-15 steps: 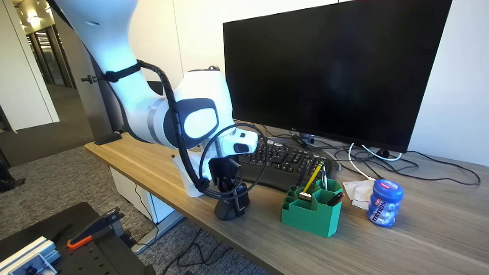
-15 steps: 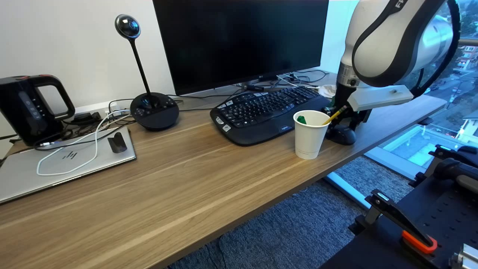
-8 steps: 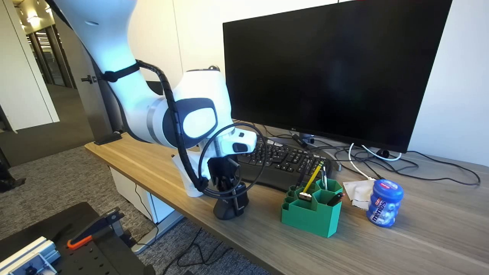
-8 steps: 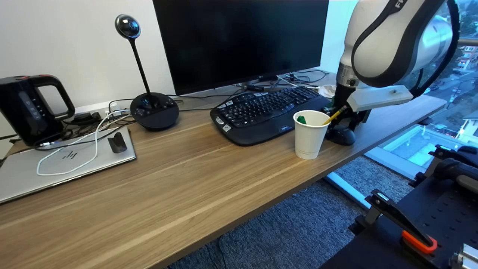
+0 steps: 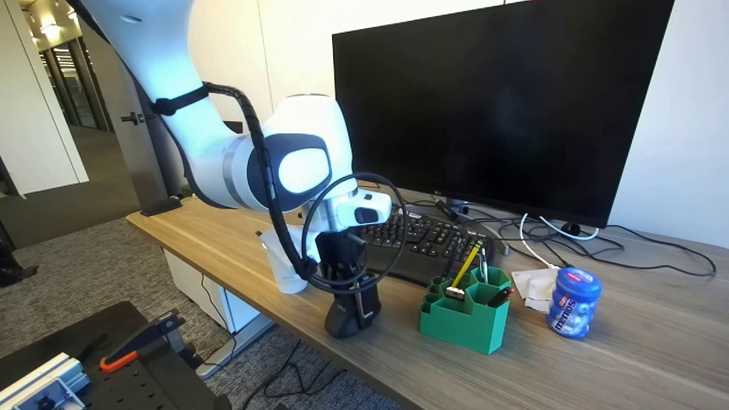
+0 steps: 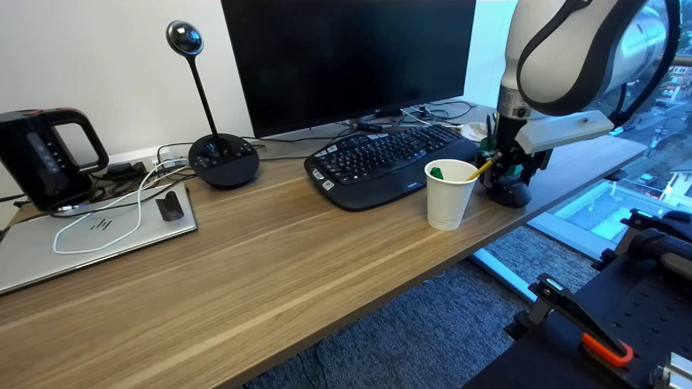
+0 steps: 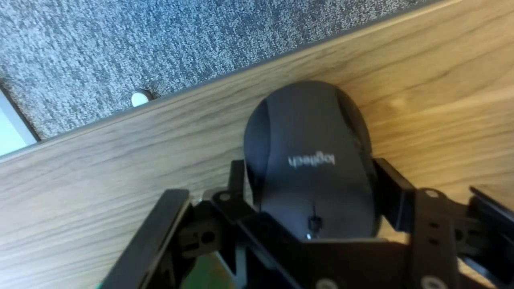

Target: Move the mouse slightly to the right on the desk, then pick a marker from the rack and put it on the desk

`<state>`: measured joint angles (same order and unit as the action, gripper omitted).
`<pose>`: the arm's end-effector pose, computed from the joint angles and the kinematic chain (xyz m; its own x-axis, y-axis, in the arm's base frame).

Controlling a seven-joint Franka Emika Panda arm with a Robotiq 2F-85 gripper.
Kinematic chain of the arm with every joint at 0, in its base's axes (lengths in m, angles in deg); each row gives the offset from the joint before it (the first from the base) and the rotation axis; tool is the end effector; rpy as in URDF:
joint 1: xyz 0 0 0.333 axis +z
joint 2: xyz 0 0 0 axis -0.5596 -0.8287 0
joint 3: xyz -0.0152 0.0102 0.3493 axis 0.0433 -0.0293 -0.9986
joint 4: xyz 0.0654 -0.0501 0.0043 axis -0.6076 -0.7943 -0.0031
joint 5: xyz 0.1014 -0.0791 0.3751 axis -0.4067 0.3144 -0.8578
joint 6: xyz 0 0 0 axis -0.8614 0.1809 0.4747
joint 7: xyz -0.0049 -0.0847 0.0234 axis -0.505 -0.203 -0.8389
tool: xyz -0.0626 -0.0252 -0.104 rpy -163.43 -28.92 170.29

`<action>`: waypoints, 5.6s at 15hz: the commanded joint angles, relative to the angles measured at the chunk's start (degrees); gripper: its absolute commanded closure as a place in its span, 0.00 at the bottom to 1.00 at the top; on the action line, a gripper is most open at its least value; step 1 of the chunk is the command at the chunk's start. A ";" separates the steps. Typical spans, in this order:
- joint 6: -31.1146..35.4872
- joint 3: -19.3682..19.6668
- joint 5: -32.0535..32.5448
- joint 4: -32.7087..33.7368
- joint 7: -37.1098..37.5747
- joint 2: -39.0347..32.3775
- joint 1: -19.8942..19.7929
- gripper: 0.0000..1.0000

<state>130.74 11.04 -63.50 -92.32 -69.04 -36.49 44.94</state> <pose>0.5672 -0.0366 0.1321 0.9597 -0.2688 0.0823 -0.2784 -0.9495 0.1449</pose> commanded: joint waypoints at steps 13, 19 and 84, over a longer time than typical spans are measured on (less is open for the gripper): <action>-2.25 7.08 6.44 0.49 2.20 2.00 0.60 0.47; -0.76 7.74 8.42 -1.01 3.51 3.30 2.03 0.47; -3.23 1.73 26.37 -7.39 27.74 19.74 -1.67 0.47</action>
<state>128.99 12.17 -38.49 -102.67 -43.64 -15.31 44.88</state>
